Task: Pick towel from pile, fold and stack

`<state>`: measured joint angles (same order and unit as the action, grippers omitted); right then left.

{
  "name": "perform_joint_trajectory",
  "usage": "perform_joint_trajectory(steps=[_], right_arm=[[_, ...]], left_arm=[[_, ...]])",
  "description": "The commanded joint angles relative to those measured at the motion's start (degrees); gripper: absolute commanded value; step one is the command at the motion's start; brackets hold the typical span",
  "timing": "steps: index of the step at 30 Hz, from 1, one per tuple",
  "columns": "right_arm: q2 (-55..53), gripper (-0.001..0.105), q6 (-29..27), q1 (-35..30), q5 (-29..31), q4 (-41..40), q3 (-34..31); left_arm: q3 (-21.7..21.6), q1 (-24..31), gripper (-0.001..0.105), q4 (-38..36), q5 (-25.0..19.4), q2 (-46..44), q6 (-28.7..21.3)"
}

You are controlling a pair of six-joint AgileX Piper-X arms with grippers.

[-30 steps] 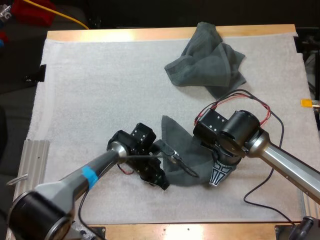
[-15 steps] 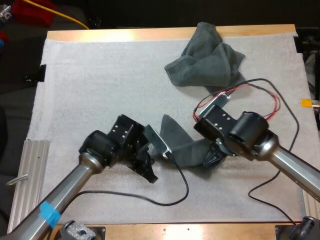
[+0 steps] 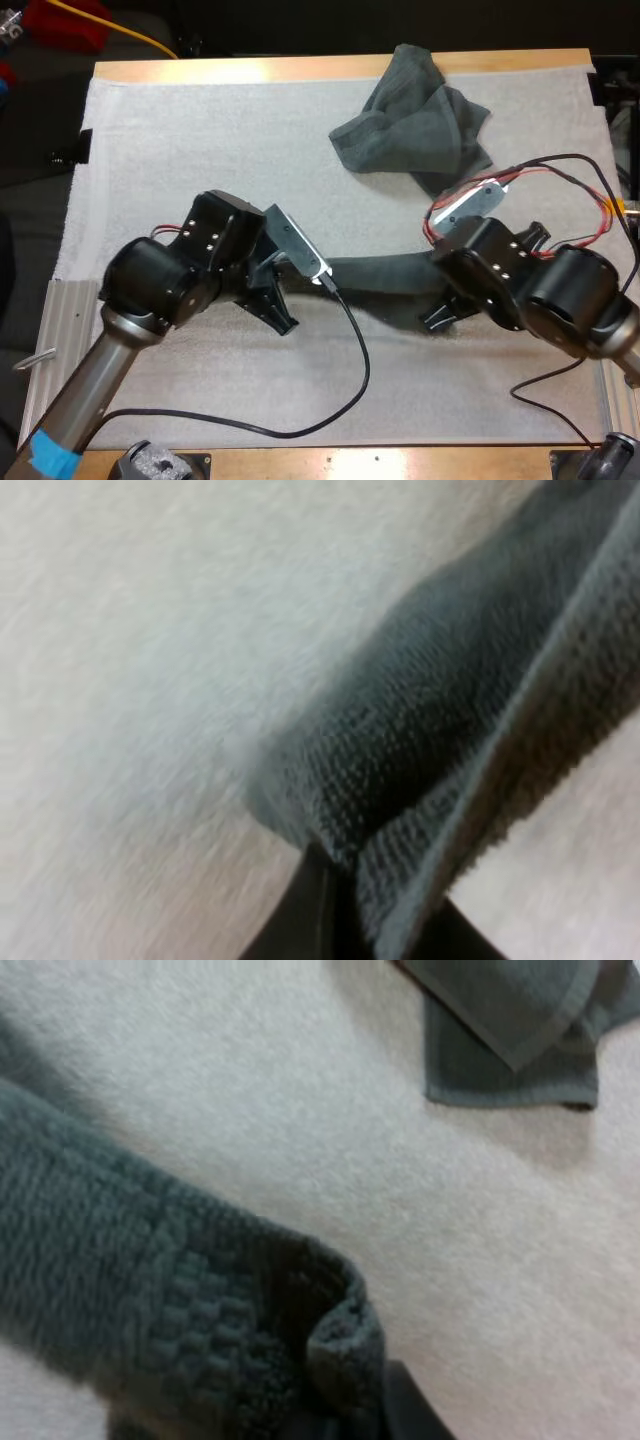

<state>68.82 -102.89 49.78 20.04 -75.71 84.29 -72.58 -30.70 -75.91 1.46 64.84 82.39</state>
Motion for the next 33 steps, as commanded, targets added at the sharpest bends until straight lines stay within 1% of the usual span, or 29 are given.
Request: perform_joint_trajectory(steps=[1, 5, 8, 12, 17, 19, 23, 24, 27, 28, 30, 31, 33], right_arm=[[-1.17, 0.001, -0.01, 0.42, -1.10, -0.48, 0.18], [-2.88, 0.001, 0.07, 3.16, -1.51, -1.67, 0.18], [-3.76, 0.001, 0.48, 6.10, -1.51, -3.17, 0.18], [-4.55, 0.001, 2.81, 10.17, -1.42, -6.18, 0.66], [-4.62, 0.001, 4.84, 14.66, -1.42, -9.00, 1.93], [-4.71, 0.001, 6.49, 16.37, -1.42, -10.11, 1.93], [-4.76, 0.001, 7.53, 17.71, -2.25, -10.85, 1.93], [-4.76, 0.001, 7.58, 17.76, -2.24, -10.74, 1.93], [-4.49, 0.001, 7.57, 17.74, -1.88, -10.71, 1.54], [-4.36, 0.001, 7.45, 17.74, -1.84, -10.71, 0.90], [-4.09, 0.001, 6.21, 17.74, -1.72, -10.19, -0.61], [-3.75, 0.001, 5.40, 17.74, -0.94, -9.71, -2.05], [-3.10, 0.001, 4.88, 17.74, 1.48, -8.51, -4.02]], left_arm=[[-0.82, 0.04, 0.001, -2.16, -2.33, -1.42, -0.25], [-0.98, 0.04, 0.001, -4.40, -2.27, -4.99, 0.22], [-0.98, 0.04, 0.001, -6.50, -1.26, -8.00, 2.02], [-0.98, -0.91, 0.001, -10.15, 1.97, -11.14, 3.76], [-0.98, -3.70, 0.001, -12.90, 2.23, -13.12, 7.29], [-0.88, -5.69, 0.001, -13.49, 2.23, -13.79, 9.00], [-0.77, -8.72, 0.001, -13.41, 2.23, -14.34, 10.58], [-0.41, -9.24, 0.001, -13.41, 2.23, -14.33, 10.77], [2.66, -10.14, 0.001, -13.26, 2.05, -14.33, 11.09], [4.41, -10.15, 0.001, -12.75, 1.64, -14.33, 11.19], [6.56, -10.15, 0.001, -11.64, -0.46, -14.33, 11.18], [7.85, -10.15, 0.001, -10.69, -1.26, -14.33, 11.26], [9.16, -10.15, 0.001, -9.28, -1.46, -14.33, 11.30]])
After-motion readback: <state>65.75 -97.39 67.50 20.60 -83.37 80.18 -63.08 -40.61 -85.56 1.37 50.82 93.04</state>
